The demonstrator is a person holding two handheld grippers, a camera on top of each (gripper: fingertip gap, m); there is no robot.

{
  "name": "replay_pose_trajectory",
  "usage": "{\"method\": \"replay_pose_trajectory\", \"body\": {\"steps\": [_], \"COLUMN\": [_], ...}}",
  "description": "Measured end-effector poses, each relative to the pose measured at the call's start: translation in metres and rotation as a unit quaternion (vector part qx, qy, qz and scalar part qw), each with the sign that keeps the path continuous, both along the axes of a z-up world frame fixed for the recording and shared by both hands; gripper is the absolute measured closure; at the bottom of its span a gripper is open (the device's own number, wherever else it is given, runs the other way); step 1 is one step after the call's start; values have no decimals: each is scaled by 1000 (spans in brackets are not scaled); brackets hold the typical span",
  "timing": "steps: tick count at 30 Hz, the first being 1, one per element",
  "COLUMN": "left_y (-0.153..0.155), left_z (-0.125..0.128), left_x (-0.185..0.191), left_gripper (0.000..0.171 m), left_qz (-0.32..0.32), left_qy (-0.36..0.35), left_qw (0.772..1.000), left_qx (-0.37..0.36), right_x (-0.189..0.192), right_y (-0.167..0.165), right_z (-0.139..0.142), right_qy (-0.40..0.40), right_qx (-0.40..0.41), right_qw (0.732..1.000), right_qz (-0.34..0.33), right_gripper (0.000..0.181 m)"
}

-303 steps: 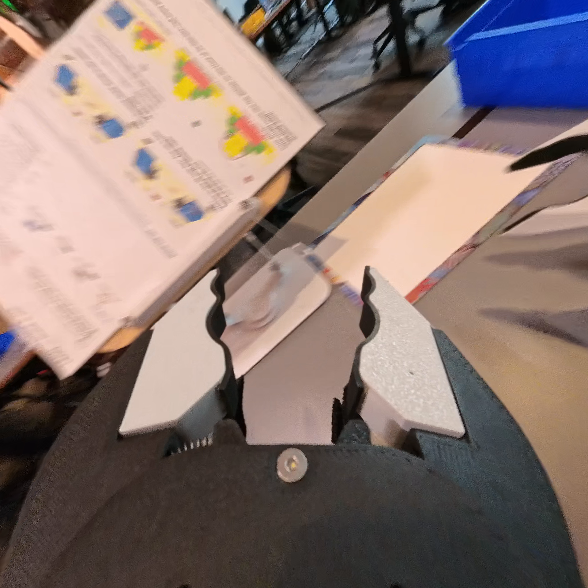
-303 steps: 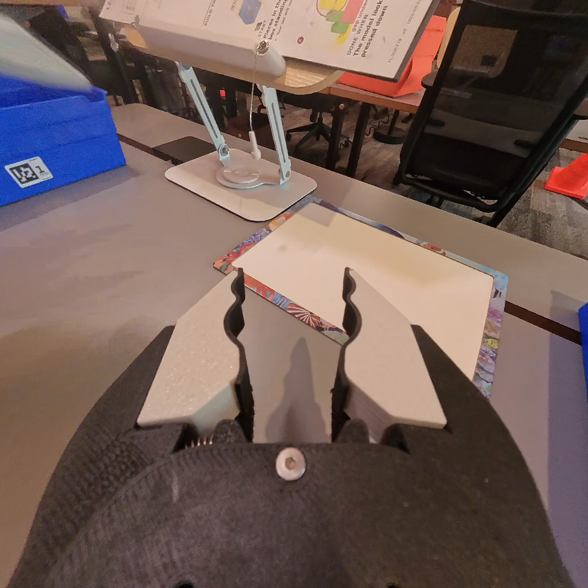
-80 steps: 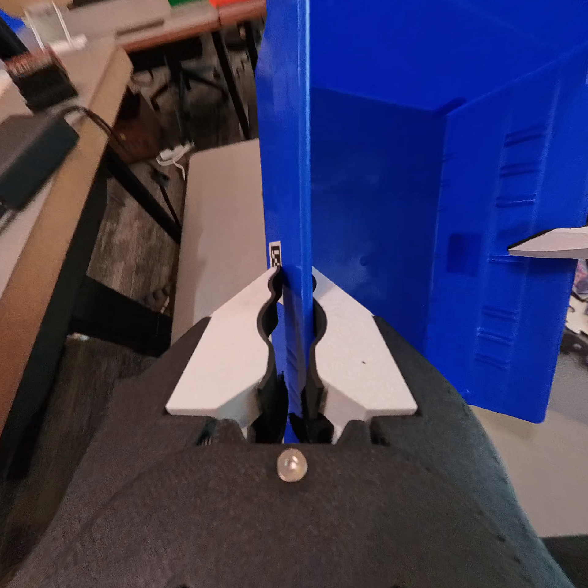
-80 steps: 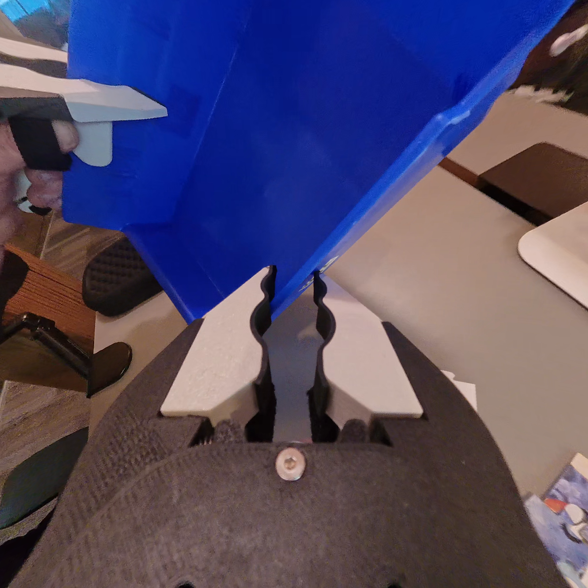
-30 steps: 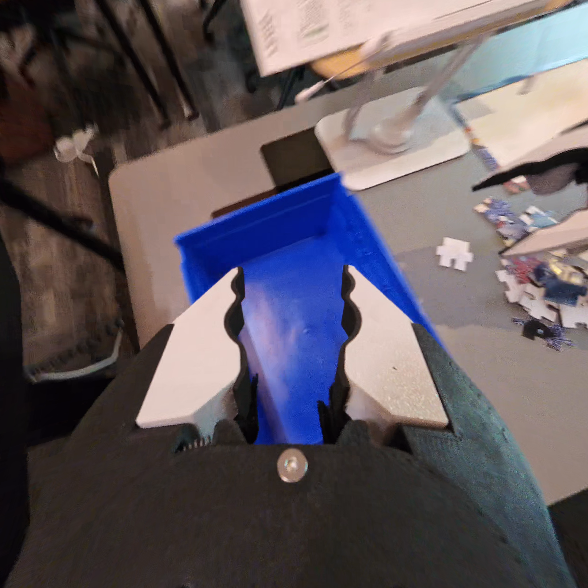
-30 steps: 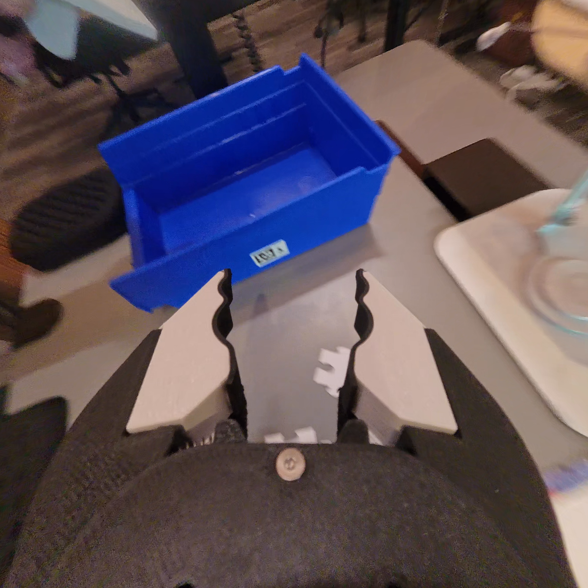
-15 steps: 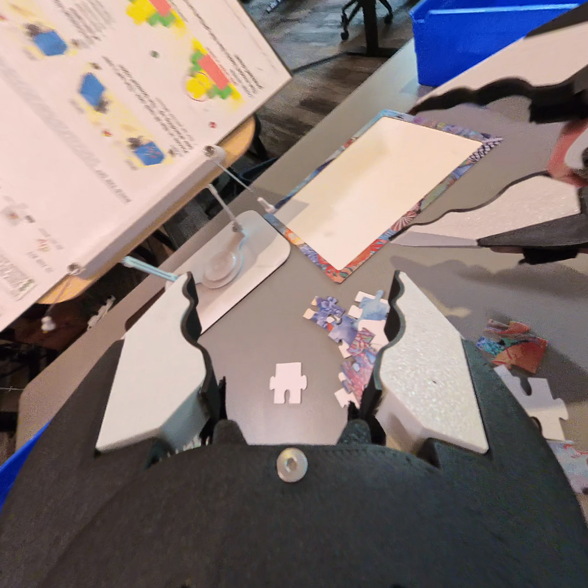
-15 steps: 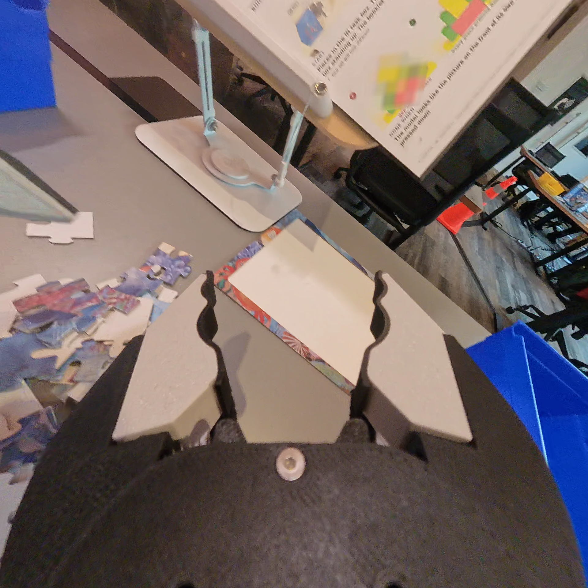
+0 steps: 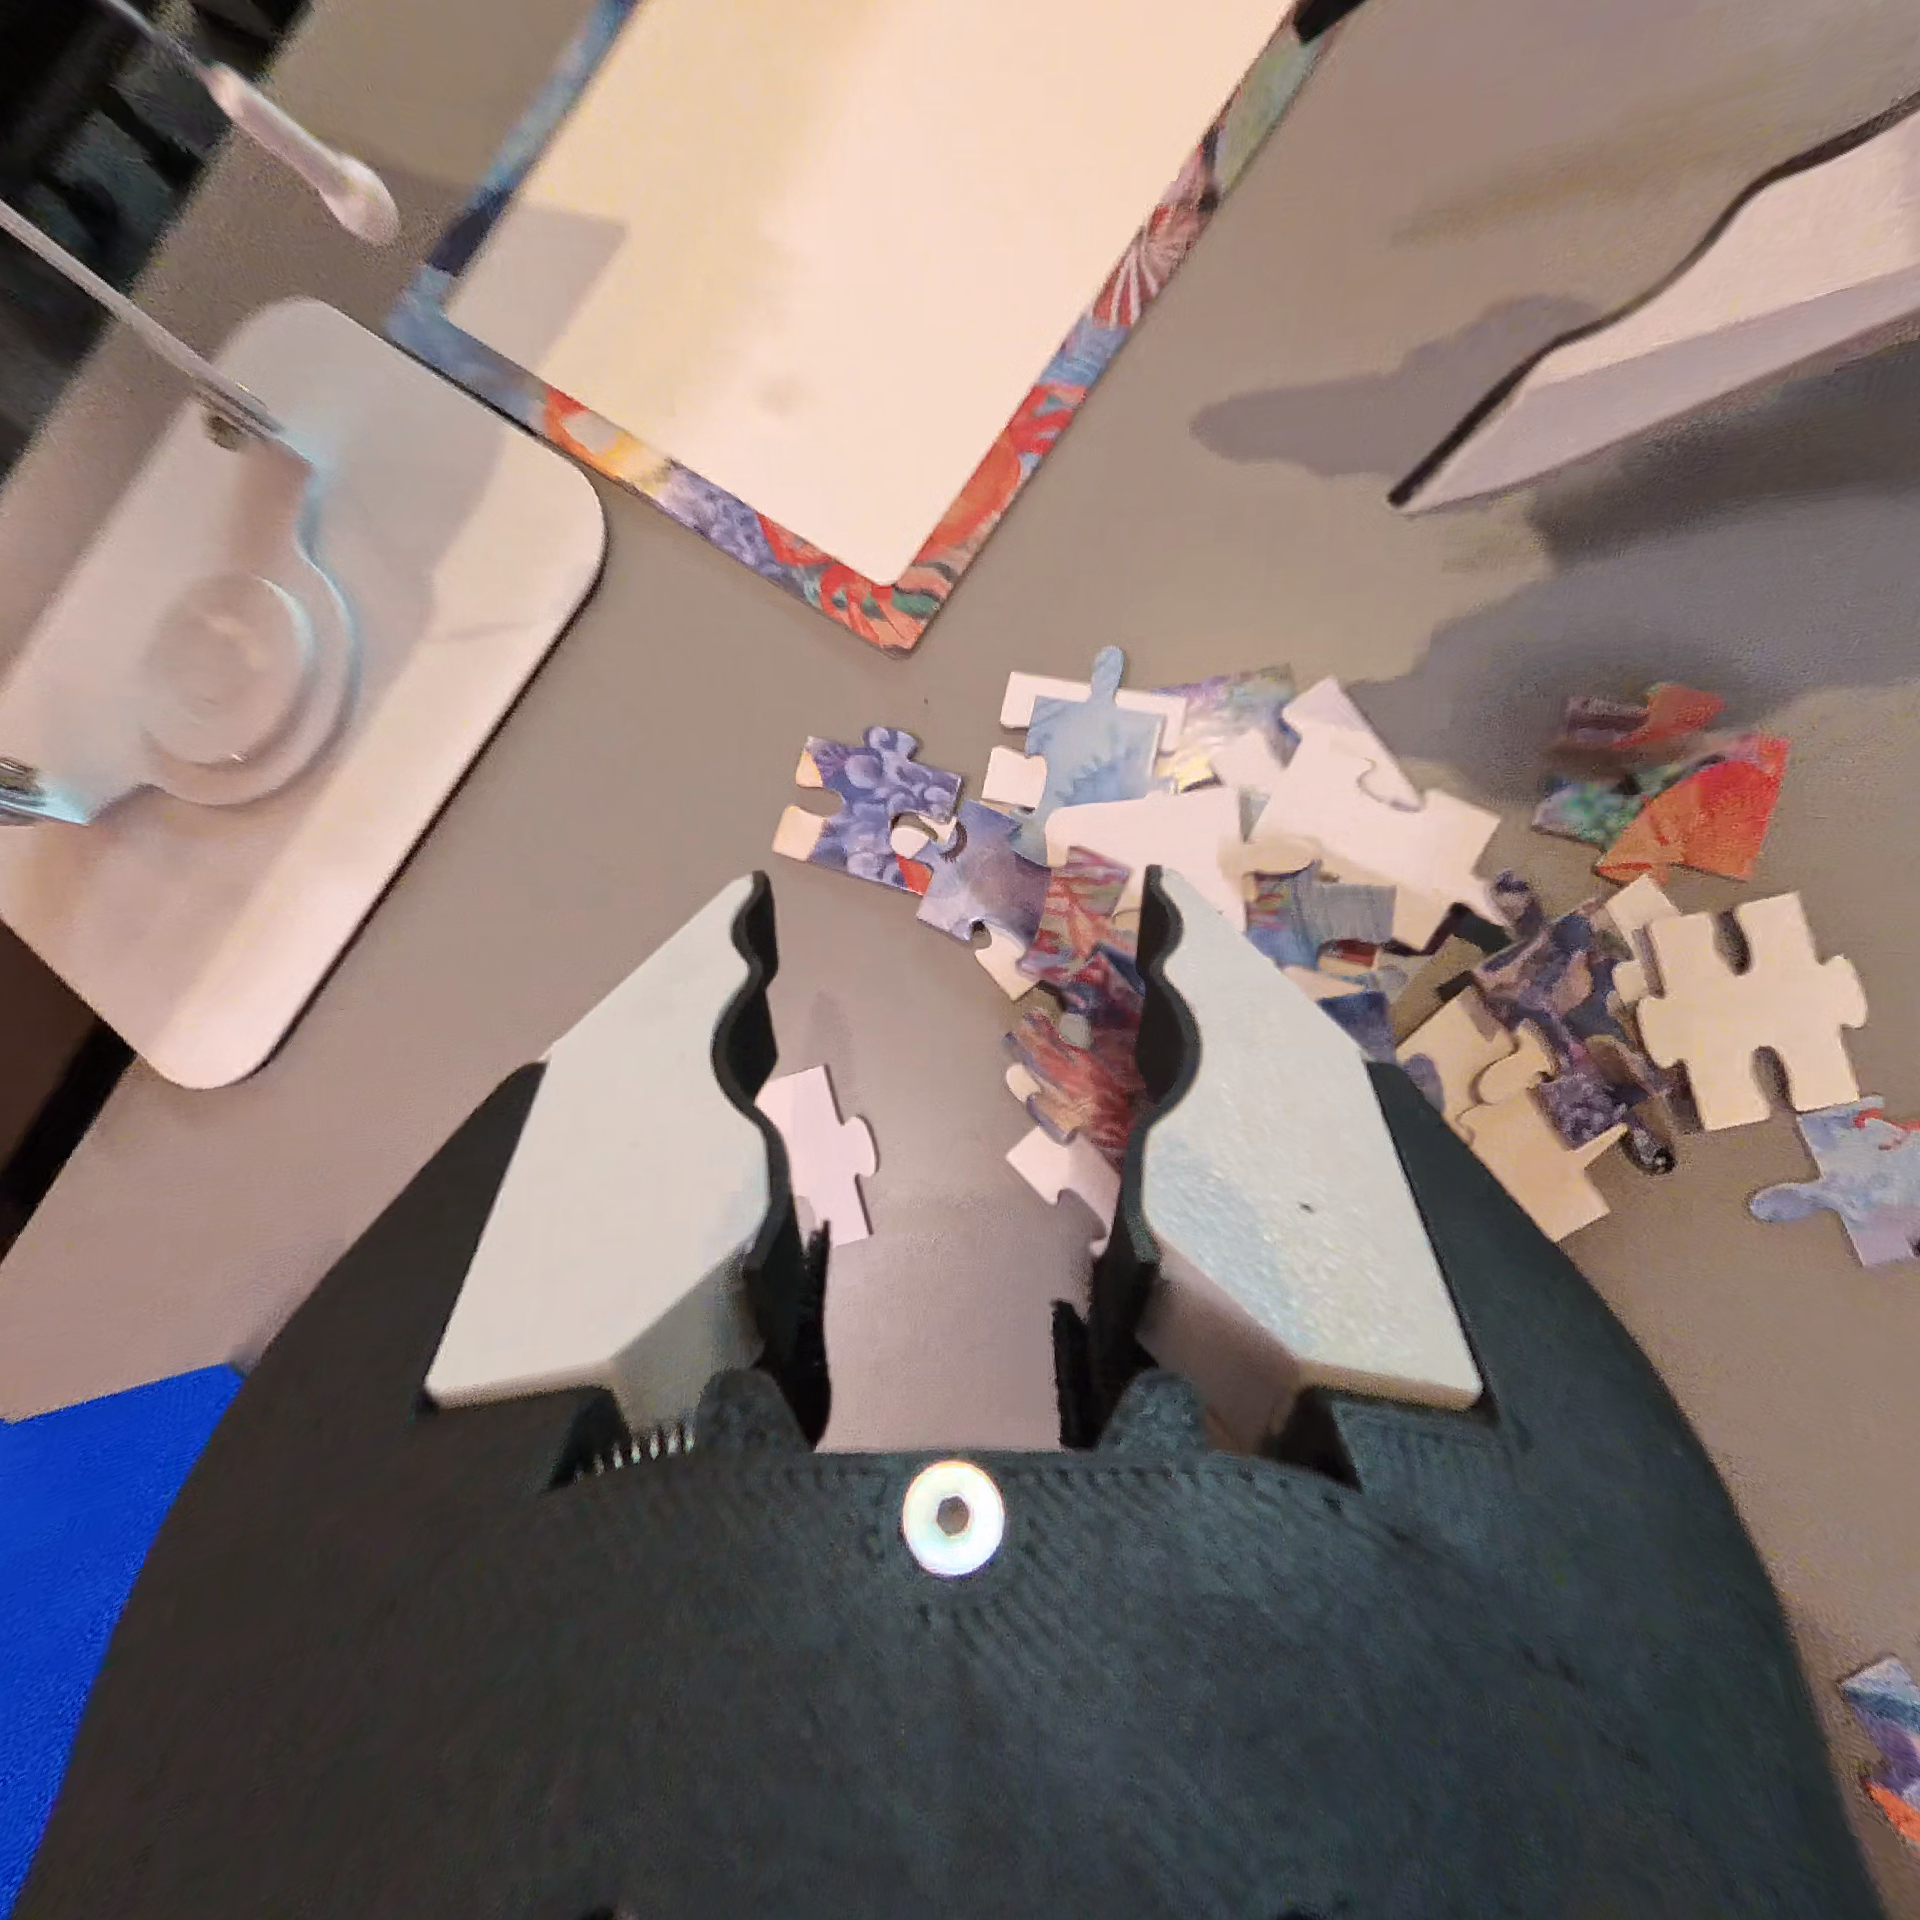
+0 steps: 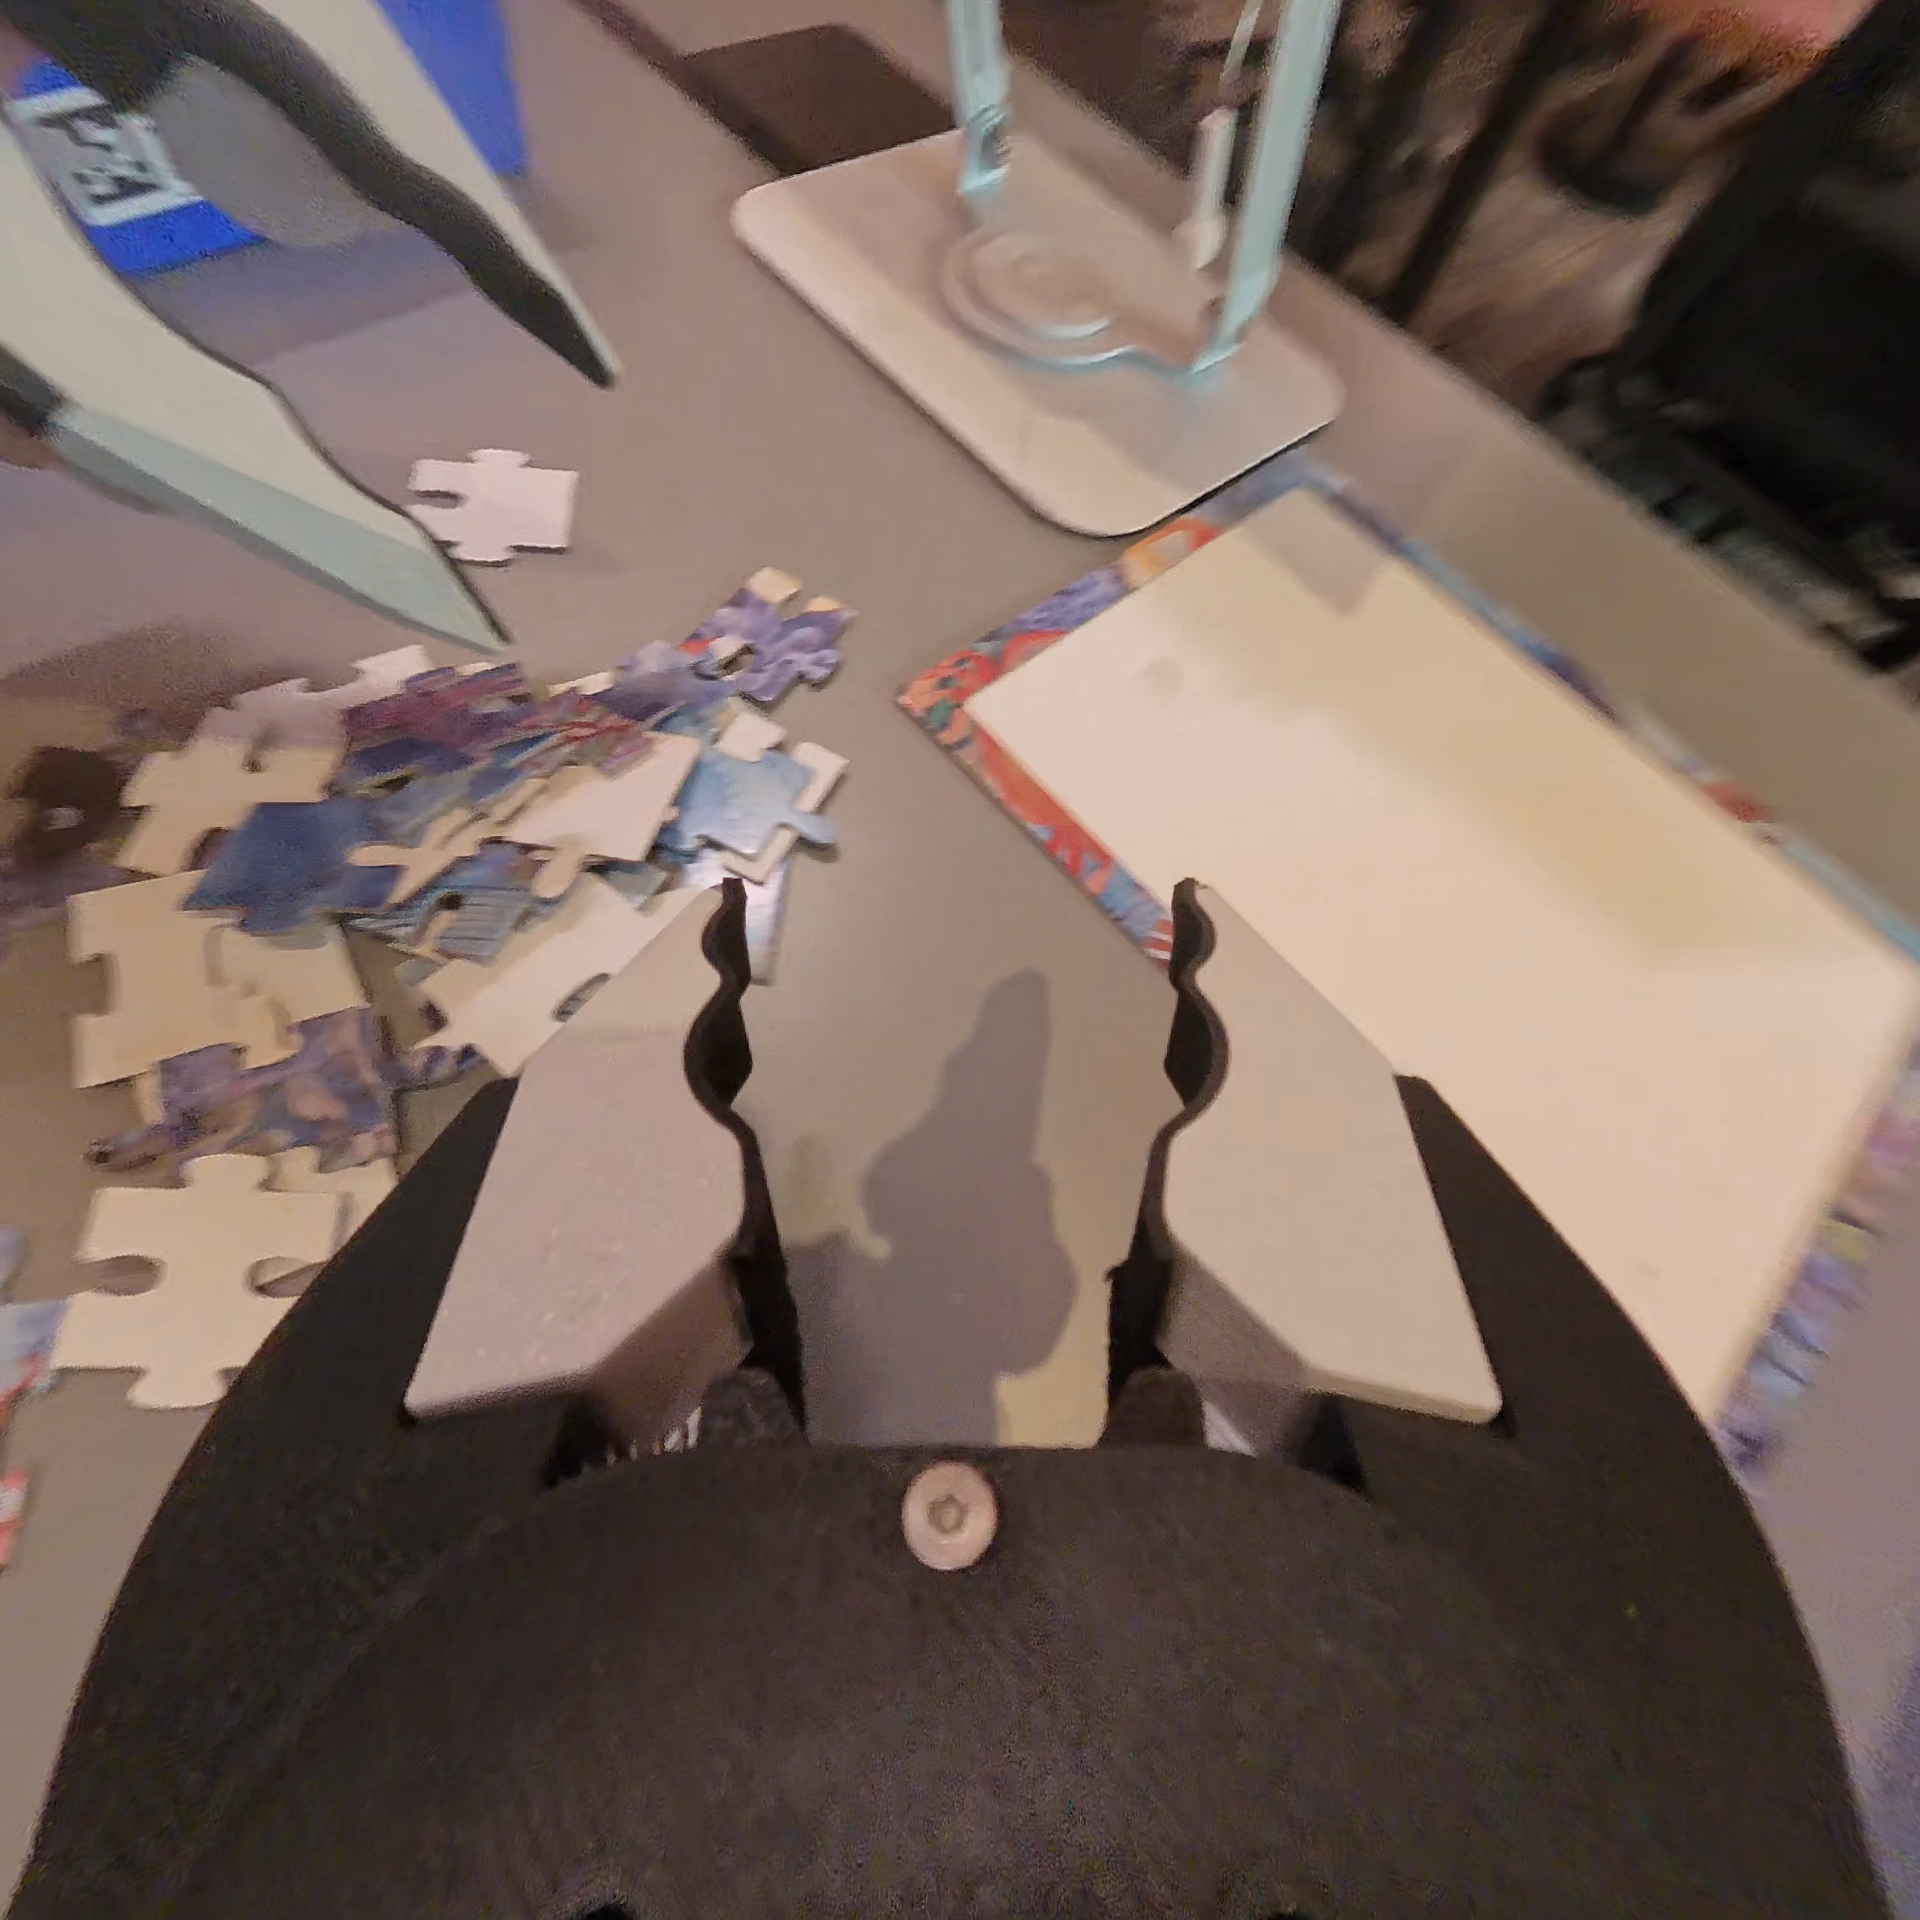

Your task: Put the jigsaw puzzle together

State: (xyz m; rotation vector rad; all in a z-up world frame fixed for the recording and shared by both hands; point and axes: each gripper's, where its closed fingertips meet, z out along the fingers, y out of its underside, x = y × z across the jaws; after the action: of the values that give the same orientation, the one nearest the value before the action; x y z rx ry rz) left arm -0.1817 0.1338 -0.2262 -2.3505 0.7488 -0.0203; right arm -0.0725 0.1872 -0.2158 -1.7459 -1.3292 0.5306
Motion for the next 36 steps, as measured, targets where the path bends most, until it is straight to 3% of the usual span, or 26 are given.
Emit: {"method": "replay_pose_trajectory", "body": {"steps": [6, 10, 16, 20, 24, 26, 30, 36], "left_y": [7, -2, -37, -57, -87, -86, -87, -89], "left_z": [-23, -41, -54, -52, -48, -43, -30, -51], "left_x": [-10, -2, 37, 63, 74, 63, 60, 61], "left_gripper": [110, 116, 124, 128, 123, 115, 114, 108], "left_qz": [-11, -36, -107, -155, -194, -173, -146, -135], "left_qy": [31, 18, -71, -101, -96, -70, -92, -80], "left_qw": [996, 988, 972, 962, 952, 964, 974, 976], "left_qx": [-89, -146, -199, -201, -215, -192, -149, -148], "right_x": [-49, -83, -115, -107, -81, -66, -43, -44], "right_y": [-20, -11, -7, -20, -42, -54, -79, -81], "right_z": [-22, -22, -29, -33, -31, -28, -30, -50], "right_qy": [-23, -16, -48, -62, -75, -86, -109, -123], "right_qx": [-73, -113, -127, -137, -139, -140, -148, -155], "right_qw": [992, 986, 975, 965, 954, 948, 937, 941], "right_qz": [98, 120, 175, 213, 253, 274, 296, 275], "right_gripper": [114, 120, 122, 130, 125, 122, 121, 134]}}
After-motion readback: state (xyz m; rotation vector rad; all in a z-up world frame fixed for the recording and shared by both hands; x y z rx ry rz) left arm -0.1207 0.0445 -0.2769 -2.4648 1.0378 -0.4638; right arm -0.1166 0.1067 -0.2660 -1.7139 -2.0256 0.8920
